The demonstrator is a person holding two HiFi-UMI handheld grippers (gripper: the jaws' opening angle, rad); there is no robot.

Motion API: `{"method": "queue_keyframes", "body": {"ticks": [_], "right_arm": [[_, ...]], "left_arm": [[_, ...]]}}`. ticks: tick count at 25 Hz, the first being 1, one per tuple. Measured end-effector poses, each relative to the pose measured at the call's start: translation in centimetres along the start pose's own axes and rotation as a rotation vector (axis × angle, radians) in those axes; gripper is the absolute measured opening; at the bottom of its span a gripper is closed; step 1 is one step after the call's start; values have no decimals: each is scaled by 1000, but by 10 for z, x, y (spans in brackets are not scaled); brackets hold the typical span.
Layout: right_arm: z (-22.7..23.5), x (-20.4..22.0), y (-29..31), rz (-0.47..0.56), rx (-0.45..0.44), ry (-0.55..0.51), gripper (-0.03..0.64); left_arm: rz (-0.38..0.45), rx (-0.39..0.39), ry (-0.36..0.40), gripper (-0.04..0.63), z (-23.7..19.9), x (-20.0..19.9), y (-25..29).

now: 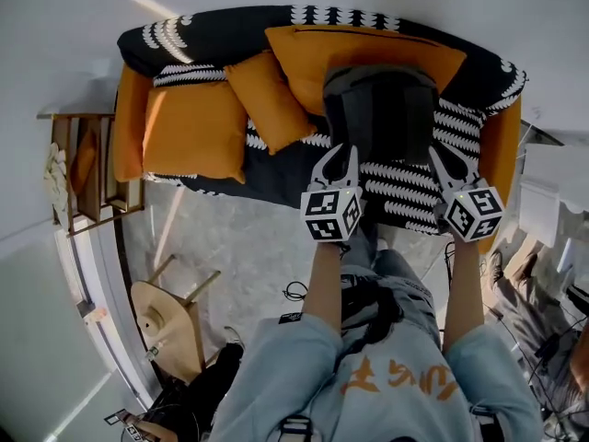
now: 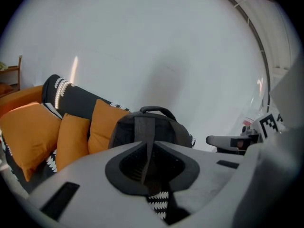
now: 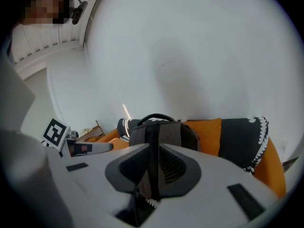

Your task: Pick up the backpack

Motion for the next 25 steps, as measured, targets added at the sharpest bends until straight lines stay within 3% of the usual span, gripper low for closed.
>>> {"method": "queue_keyframes", "body": {"ticks": [3,4,5,6,12,17,22,25], "right_arm": [[12,-8,21,-25,-24,20,175],[16,-10,28,-38,-31,24,193],[21,-12,34,-49,-34,24,206],[25,-14,39,-59,-33,19,210],[51,-21,64,-103,-38,10,235],[58,-19,95,-170,-187,50,242],[52,-18,118,-246,-344,53,244],[49,-20,130,-278,-351,12,244]], "left_arm": [[-15,57,-6,27,-10,-10,19],[-24,71,-4,49,-13,-13,25],[-36,83,0,124,-15,-15,31],[-50,90,4,163,-18,-16,37],[-108,105,-14,230,-33,-17,69],[-145,172,-37,250,-42,-17,95],[-206,353,-26,249,-36,-18,114],[-212,342,-11,247,-39,-21,123]]}}
Point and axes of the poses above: the fingertips, and each gripper's own axes: y forward along the fingers, z to its right, x out of its underside, the point moved 8 cm from there along -y, backward along the fingers, and after that the axes turned 3 degrees about z, right-handed, at the moved point
